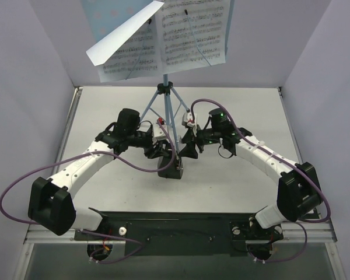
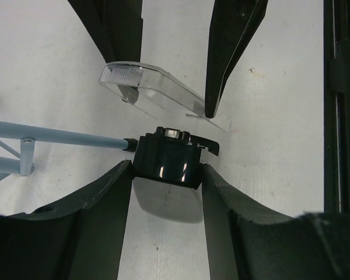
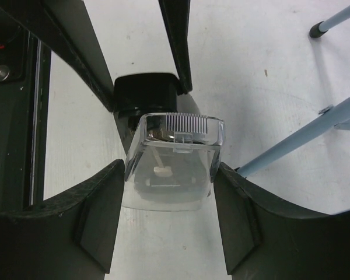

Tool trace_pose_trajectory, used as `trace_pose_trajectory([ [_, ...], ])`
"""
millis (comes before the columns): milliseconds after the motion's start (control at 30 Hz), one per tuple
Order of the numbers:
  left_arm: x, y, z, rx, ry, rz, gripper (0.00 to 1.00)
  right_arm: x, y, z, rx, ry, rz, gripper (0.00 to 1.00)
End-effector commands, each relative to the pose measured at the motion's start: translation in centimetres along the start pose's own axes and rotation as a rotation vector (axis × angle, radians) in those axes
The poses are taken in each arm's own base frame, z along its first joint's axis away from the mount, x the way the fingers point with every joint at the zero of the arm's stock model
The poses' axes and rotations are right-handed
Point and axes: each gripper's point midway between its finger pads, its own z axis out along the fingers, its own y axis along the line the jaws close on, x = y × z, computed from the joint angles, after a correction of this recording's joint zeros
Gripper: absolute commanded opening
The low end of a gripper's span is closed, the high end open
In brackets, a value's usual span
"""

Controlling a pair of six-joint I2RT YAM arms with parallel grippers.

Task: Pack up the instrument practice props

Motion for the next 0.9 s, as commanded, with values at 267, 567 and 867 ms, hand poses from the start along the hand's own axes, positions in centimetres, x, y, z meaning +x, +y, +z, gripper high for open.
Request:
trace_pose_trajectory([
  [267, 1.8, -0.8, 1.1, 0.001, 0.011, -0.068, 0.00, -4.3, 0.2, 0.3, -0.030, -0.207, -0.157, 0.00],
  [567, 2.6, 0.2, 0.7, -0.036, 0.030, -0.081, 0.00, -3.4, 0.1, 0.7, -0.040, -0.256, -0.160, 0.00],
  [867, 3.2, 0.7, 0.6, -0.035, 0.061, -0.080, 0.00, -1.5, 0.1, 0.9, -0.080, -0.245, -0.167, 0.00],
])
